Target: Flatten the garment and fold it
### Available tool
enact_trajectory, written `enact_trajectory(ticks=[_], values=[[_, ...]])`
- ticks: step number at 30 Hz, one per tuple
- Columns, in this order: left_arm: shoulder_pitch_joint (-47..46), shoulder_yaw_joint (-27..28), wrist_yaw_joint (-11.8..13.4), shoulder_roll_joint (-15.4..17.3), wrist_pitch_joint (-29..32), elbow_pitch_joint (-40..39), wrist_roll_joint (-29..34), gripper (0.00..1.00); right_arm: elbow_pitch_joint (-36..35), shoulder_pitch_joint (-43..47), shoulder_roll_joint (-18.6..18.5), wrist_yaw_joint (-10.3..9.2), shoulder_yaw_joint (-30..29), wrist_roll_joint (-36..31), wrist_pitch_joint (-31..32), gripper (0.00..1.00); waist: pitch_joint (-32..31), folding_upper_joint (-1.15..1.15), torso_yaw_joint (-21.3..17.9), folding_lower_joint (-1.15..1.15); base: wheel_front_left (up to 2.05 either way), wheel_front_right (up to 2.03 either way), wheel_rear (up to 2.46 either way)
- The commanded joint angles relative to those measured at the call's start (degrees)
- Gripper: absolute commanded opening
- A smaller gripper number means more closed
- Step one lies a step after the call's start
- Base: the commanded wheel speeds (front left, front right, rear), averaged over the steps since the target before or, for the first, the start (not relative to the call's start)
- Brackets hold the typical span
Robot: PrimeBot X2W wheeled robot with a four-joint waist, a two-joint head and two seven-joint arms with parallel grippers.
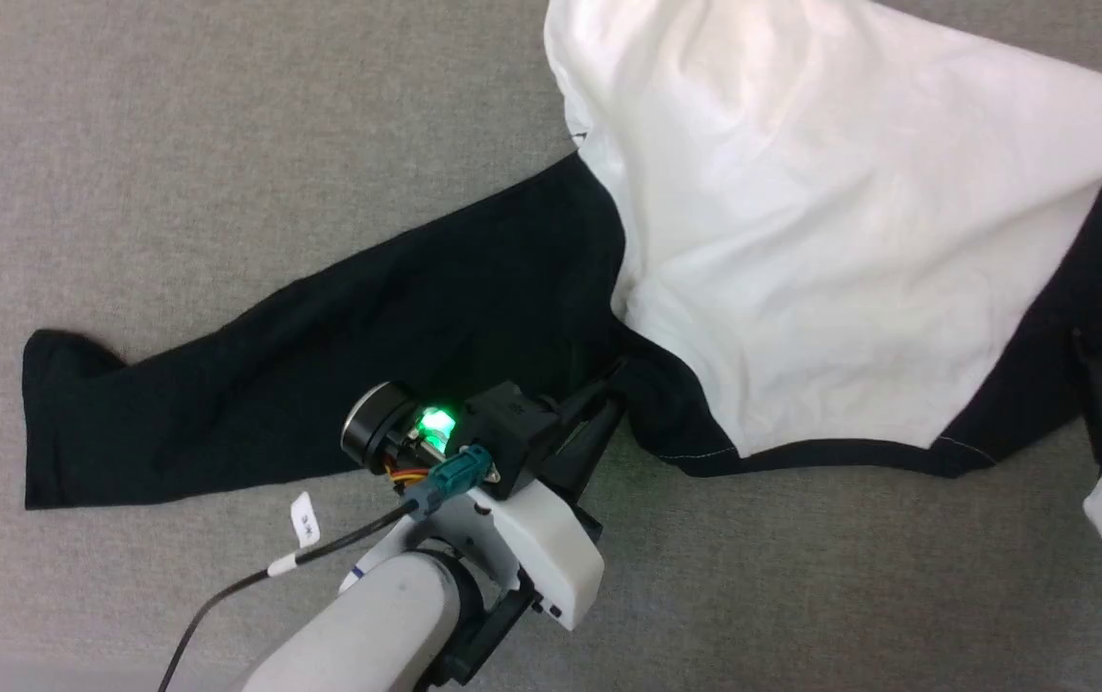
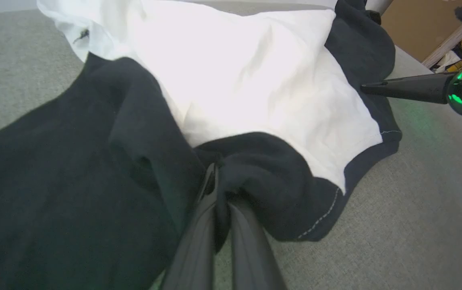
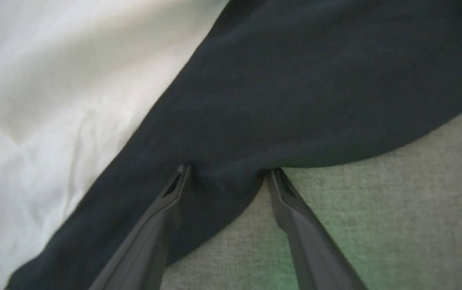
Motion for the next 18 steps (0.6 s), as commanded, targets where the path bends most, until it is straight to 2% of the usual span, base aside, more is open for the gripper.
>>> enact_trajectory(ticks=[1,3,4,5,6,11,18], values=[[-1.1,-0.1,-0.4,-0.2,-0.5,0.5,0.5,0.00,2.7,-0.3,0.0,-0.11,0.8,-0.4,1.2,1.00,1.4,0.00,1.0,0.00,0.00,0.00,0.00],[-1.4,0.0,-0.4,-0.4,-0.8,0.9,0.5,0.00,3.6,-1.1,-0.4,-0.11,1.7,-0.1,1.1,1.00,1.7,0.00,1.1,0.00,0.00,0.00,0.00],[-1.6,0.0,-0.4,-0.4,-0.9,1.1,0.5,0.00,4.1,-1.6,-0.3,-0.11,1.8,0.1,0.9,0.43,1.8,0.00,1.0,0.00,0.00,0.00,0.00],[-1.8,0.0,-0.5,-0.5,-1.0,1.3,0.5,0.00,4.4,-2.2,-0.3,-0.11,2.1,0.1,0.4,0.14,1.8,0.00,0.9,0.00,0.00,0.00,0.00],[-1.9,0.1,-0.5,-0.5,-1.2,1.5,0.4,0.00,4.6,-2.6,-0.4,-0.11,2.6,0.0,-0.2,0.00,1.6,0.00,0.8,0.00,0.00,0.00,0.00],[-1.8,1.3,-0.2,-0.6,-3.9,2.1,-0.1,0.00,5.6,-4.5,-0.1,-0.11,3.5,0.8,-4.9,0.00,-0.7,0.00,-0.3,0.00,0.00,0.00,0.00],[-1.5,4.8,2.0,-0.4,-10.9,-0.6,0.4,0.00,3.6,-5.5,0.6,-0.11,5.5,3.6,-10.8,0.00,-6.7,0.00,-2.1,0.00,0.00,0.00,0.00]])
